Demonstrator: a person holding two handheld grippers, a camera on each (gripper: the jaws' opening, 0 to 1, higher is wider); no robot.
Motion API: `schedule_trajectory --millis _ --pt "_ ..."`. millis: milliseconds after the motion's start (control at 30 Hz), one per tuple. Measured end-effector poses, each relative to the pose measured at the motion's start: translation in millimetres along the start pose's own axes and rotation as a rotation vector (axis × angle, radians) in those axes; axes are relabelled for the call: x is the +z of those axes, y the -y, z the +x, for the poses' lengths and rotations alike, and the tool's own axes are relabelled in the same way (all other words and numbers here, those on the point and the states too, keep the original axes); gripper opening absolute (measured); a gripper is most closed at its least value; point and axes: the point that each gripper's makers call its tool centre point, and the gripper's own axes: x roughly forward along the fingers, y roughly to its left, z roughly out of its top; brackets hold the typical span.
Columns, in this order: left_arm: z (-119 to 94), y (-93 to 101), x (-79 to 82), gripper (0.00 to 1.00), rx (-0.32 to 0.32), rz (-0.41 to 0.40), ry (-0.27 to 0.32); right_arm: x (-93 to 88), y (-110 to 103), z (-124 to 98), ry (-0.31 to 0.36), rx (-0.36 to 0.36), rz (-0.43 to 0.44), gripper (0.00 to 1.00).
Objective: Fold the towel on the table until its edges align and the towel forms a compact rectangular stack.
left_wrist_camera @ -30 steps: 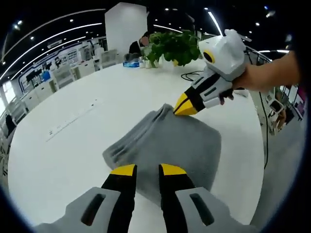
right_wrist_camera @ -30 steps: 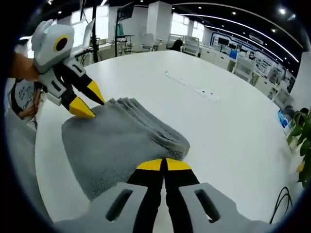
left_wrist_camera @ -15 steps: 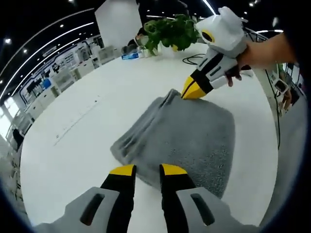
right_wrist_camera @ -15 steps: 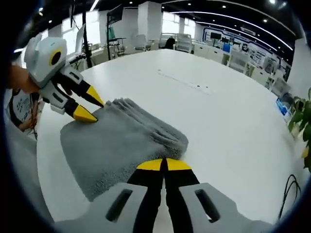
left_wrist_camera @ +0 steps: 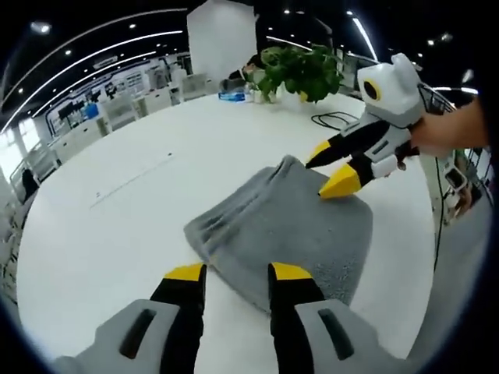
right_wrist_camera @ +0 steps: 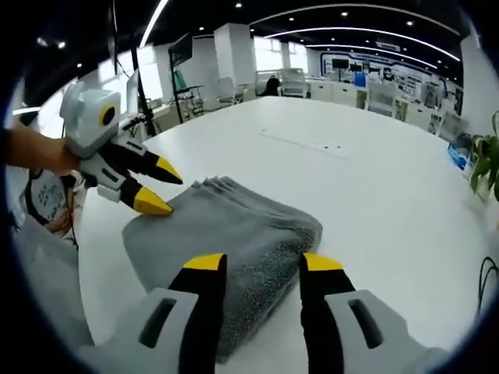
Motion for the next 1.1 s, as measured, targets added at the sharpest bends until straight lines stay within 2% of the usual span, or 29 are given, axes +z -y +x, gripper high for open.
schedule_trajectory --millis 67,167,300,400,633,767,833,967,1100 --pt "-0.4 1.7 -0.6 0.38 -0.001 -0.038 0.008 -2.1 -5.1 -1.1 0.001 0.001 0.005 0.44" --pt "0.6 1.3 -1.8 0.44 0.008 -0.068 0.011 -7.8 -2.0 0.7 -0.009 -0.018 -0.013 0.49" --pt "4.9 6.1 -10.9 0.54 0.000 -0.142 -0.011 -13.7 -4.4 2.5 -0.020 -0.007 0.038 0.49" --pt "7.7 7.4 -13.7 0.50 -0.013 -0.206 -0.007 -18.7 -8.8 3.1 -0.024 -0.011 0.044 0.48" --pt "15.3 13.2 -15.9 0.45 -0.041 -0.228 -0.025 -28.1 -10.9 6.3 -0.038 -0.018 0.109 0.44" --pt "23.8 17.2 -19.5 0.41 -0.059 -0.248 -0.049 -31.2 -12.1 9.8 -0.052 -0.019 0.115 0.41" --pt "29.5 16.2 -19.7 0.39 -0.060 -0.242 -0.056 -32.6 -11.9 11.8 -0.061 -0.018 0.117 0.39" --pt "32.0 16.9 -15.4 0.35 -0.059 -0.161 -0.047 -33.8 -12.2 14.7 -0.067 -0.025 0.119 0.37" --pt "36.5 15.0 -14.1 0.33 -0.069 -0.168 -0.049 -33.5 -7.1 19.2 -0.066 -0.034 0.104 0.35"
